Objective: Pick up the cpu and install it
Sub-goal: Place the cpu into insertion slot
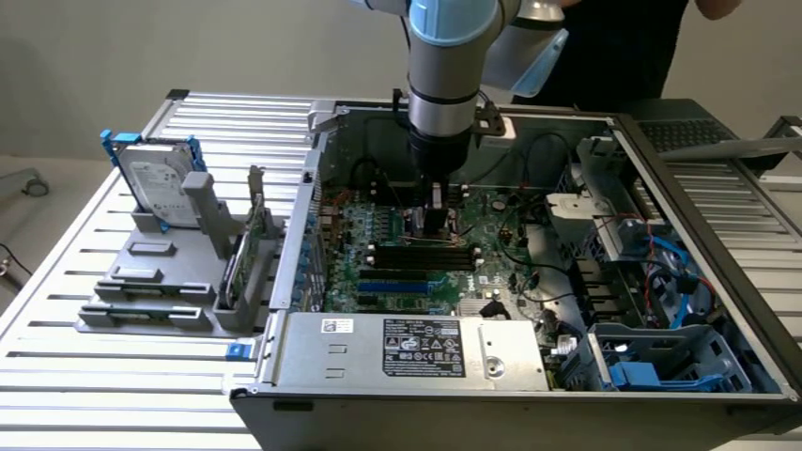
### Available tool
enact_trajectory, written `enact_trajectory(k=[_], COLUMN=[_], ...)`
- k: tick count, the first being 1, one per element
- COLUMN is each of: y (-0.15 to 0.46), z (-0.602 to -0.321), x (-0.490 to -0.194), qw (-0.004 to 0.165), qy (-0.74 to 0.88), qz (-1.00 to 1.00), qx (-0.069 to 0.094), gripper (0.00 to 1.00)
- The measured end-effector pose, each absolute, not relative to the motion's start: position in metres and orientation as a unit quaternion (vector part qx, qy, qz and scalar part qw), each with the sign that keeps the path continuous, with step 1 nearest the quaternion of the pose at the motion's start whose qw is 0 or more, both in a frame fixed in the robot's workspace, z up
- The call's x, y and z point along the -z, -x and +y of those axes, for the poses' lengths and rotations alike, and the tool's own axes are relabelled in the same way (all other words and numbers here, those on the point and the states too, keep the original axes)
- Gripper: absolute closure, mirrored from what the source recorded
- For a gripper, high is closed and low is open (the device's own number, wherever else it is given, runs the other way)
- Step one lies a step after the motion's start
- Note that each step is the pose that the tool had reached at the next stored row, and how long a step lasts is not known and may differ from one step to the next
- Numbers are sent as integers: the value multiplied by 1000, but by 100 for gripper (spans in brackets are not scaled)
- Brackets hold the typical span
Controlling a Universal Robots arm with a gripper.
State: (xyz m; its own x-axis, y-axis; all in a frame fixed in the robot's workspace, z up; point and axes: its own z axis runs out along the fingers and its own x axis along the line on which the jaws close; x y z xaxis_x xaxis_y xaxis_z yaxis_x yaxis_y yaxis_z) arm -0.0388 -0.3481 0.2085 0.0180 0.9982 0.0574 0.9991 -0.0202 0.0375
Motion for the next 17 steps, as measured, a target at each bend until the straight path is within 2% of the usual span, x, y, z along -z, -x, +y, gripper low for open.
enact_trajectory(k=[17], y=[38], z=[-348], x=[-205], qw=[8], qy=[715], qz=[-698], qx=[35], gripper=[45])
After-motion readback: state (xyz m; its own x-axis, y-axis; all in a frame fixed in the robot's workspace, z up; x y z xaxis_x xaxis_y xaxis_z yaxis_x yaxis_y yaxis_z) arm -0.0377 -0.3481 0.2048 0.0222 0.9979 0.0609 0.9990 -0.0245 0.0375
